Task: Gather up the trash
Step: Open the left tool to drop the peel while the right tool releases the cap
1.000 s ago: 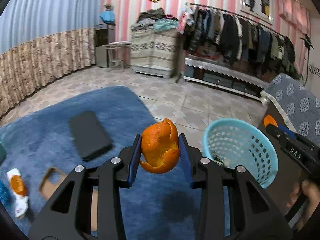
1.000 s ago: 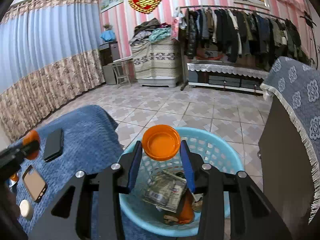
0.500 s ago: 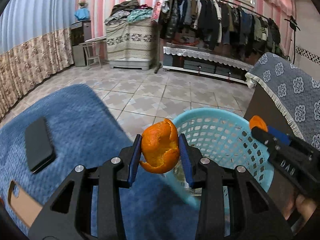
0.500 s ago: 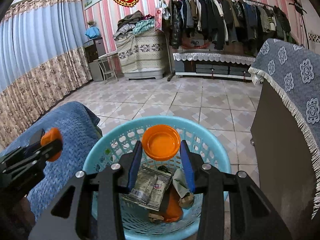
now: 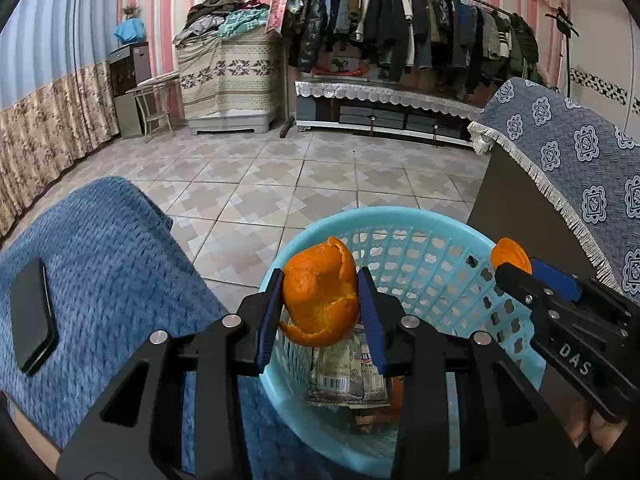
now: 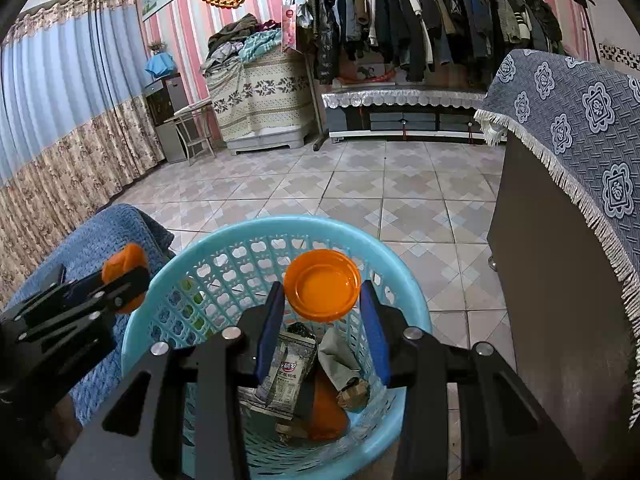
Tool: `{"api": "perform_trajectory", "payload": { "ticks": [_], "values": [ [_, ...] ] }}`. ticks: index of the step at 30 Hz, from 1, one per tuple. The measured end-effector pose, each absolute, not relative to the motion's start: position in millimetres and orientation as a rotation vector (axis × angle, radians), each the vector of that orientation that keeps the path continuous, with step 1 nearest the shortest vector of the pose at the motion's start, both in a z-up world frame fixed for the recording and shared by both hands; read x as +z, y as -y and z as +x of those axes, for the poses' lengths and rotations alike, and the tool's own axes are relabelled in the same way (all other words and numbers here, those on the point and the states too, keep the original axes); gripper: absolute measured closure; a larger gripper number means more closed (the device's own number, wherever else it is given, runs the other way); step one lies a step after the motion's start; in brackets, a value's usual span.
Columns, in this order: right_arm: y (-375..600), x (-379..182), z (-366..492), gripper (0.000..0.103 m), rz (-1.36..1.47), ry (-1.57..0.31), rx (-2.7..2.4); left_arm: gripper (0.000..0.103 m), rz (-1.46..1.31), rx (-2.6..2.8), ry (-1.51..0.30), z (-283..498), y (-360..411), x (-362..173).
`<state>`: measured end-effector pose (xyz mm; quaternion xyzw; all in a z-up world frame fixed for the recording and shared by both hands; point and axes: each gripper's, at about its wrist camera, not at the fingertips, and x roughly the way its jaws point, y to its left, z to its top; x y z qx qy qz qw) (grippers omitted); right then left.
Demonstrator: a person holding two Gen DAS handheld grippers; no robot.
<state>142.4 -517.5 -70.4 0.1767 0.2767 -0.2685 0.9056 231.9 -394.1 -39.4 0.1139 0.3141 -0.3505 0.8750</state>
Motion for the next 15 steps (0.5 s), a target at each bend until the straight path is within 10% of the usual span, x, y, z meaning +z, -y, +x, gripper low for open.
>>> {"api": "perform_trajectory", "payload": {
  "ticks": [4,15],
  "values": [
    [518,-70,140,0.064,0.37,-0.565,-0.562,0.066,0.248,-0.758,-0.659,234,403,-39],
    [510,-73,143,0.064,0.369,-0.576,-0.546,0.019,0.262,-0.712,-0.611,232,394,-29]
  ]
}}
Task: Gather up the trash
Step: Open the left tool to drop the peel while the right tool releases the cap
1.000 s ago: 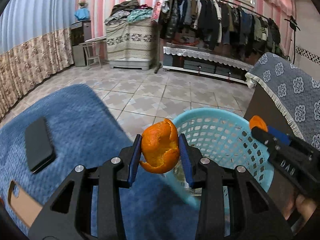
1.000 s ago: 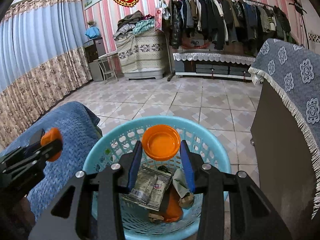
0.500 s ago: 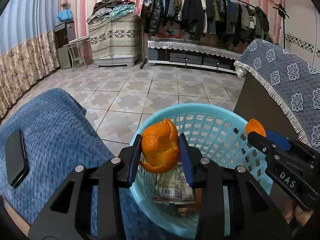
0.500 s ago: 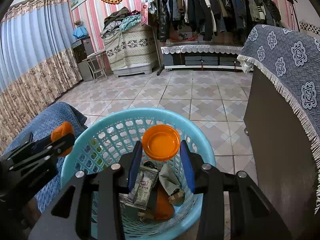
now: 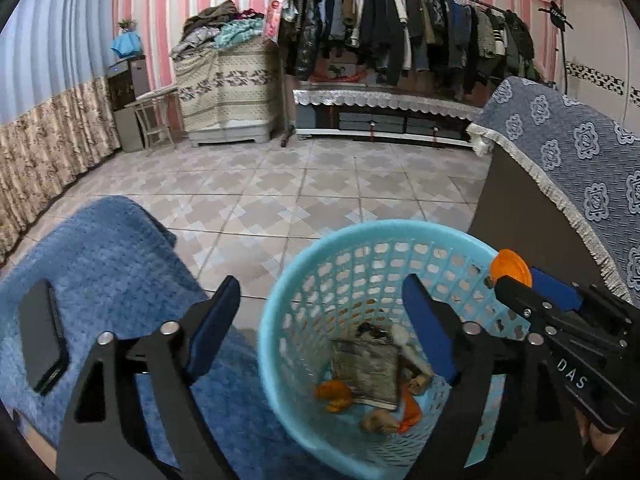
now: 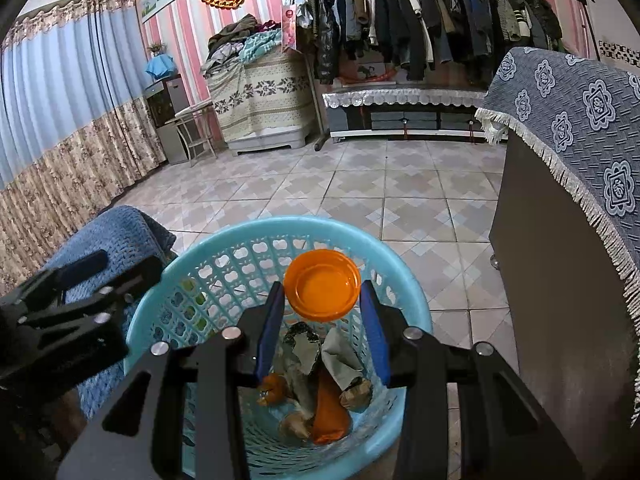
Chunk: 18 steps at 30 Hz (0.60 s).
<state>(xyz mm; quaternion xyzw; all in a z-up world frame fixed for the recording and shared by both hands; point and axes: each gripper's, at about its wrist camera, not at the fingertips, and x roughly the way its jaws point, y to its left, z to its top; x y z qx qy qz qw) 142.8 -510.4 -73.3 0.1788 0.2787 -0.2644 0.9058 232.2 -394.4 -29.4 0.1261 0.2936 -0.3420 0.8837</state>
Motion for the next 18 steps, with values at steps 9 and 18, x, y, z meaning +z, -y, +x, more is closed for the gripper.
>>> {"api": "perform_trajectory", "payload": {
  "ticks": [9,18],
  "values": [
    [497,-73,157,0.064,0.352,-0.582,-0.505,0.008,0.219,-0.631,-0.595,243,354,-15],
    [482,-73,166,0.031,0.312,-0.581,-0.512,0.006,0.154,-0.571,-0.593,249,318,-5]
  ]
}}
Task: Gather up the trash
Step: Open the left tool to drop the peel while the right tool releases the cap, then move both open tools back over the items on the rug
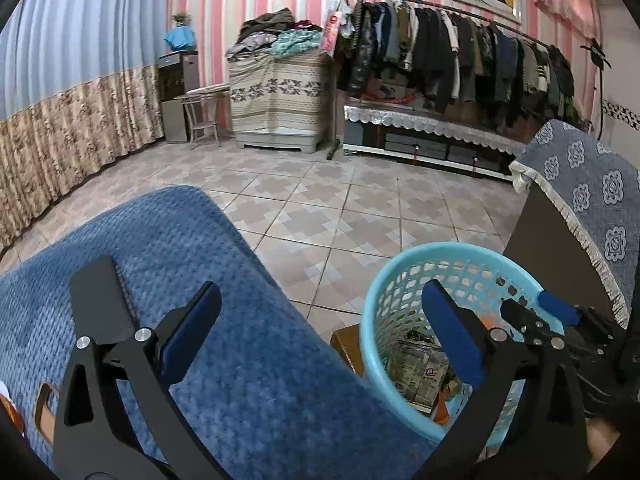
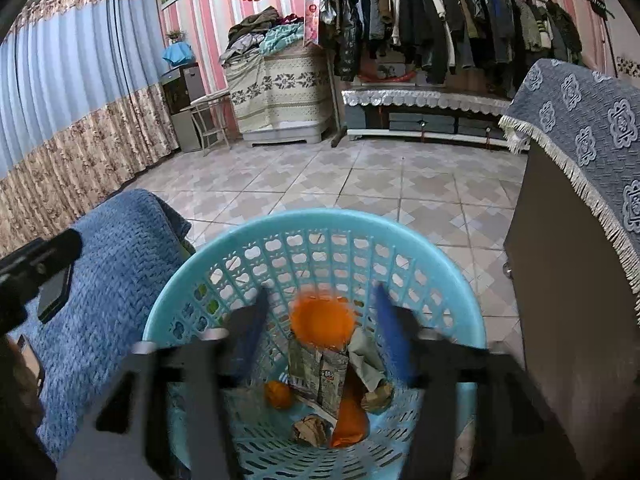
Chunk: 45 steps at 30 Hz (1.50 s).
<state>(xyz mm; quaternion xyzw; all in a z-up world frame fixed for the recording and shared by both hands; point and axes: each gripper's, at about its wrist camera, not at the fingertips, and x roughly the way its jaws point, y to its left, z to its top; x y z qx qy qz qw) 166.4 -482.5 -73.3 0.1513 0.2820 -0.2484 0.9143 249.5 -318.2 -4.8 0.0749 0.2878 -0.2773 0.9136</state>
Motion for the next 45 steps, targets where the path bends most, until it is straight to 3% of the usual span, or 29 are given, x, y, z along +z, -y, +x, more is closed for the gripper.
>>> {"api": "perform_trajectory", "payload": {
  "ticks": [2,6,15,36,45],
  "values": [
    [480,-72,168,0.03,0.301,-0.587,-0.513,0.006,0.148,-0.558,-0.594,249,312,-3],
    [474,-72,171,0.016,0.265,-0.602,-0.529,0.006,0.137,-0.541,-0.588,246,301,0],
    [442,-61,177,0.009,0.177,-0.595,-0.498,0.006,0.113,-0.485,-0.565,240,259,12],
    [326,-40,198,0.005,0.141,-0.562,-0.261,0.006,-0.01,-0.254,-0.56,211,76,36],
    [269,-30,204,0.005,0.16,-0.533,-0.118,0.006,0.003,-0.095,-0.6,196,-9,13]
  ]
}}
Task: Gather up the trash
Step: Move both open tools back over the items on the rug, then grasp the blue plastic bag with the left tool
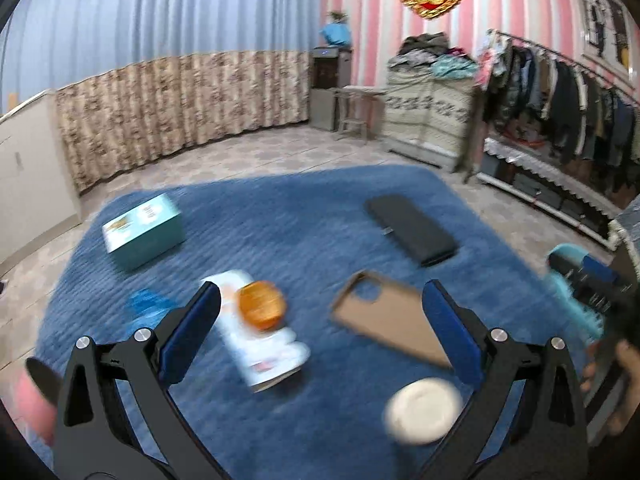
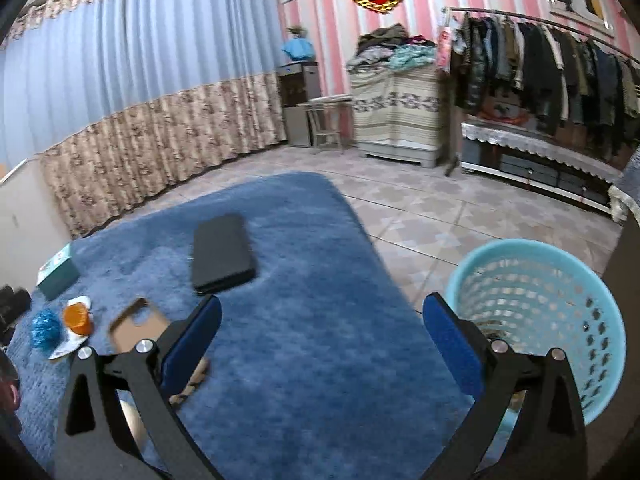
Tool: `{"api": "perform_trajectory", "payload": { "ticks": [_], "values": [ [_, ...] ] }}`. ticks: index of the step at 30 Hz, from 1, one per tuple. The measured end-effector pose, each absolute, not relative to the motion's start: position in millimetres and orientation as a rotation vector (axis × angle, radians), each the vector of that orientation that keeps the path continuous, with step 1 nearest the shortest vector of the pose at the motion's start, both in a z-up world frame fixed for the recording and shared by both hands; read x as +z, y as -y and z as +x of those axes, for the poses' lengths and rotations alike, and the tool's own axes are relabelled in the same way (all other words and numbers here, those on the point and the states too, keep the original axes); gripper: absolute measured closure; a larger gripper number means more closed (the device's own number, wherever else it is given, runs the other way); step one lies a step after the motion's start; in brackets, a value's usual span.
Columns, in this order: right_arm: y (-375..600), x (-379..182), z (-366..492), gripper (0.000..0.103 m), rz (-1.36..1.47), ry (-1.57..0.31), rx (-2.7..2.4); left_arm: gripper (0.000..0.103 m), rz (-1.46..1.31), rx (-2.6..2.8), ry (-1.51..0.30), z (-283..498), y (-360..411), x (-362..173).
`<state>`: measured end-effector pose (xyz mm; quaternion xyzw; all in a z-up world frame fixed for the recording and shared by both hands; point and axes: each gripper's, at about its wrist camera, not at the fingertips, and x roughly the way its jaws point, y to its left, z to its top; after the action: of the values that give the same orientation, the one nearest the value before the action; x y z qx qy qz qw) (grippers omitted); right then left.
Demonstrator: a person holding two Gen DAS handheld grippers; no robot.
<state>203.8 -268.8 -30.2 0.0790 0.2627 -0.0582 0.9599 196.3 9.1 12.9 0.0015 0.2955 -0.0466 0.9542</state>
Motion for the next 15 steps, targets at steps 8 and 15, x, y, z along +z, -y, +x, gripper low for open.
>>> {"api": "perform_trajectory", "payload": {
  "ticks": [8,15],
  "values": [
    [222,-34,217,0.004,0.084,-0.564,-0.052,0.006,-0.053,0.061,-0.68,201,-84,-21],
    [198,-43,226,0.004,0.039,-0.636,-0.003,0.006,-0.097,0.114,-0.705,214,-115,-35]
  ]
}}
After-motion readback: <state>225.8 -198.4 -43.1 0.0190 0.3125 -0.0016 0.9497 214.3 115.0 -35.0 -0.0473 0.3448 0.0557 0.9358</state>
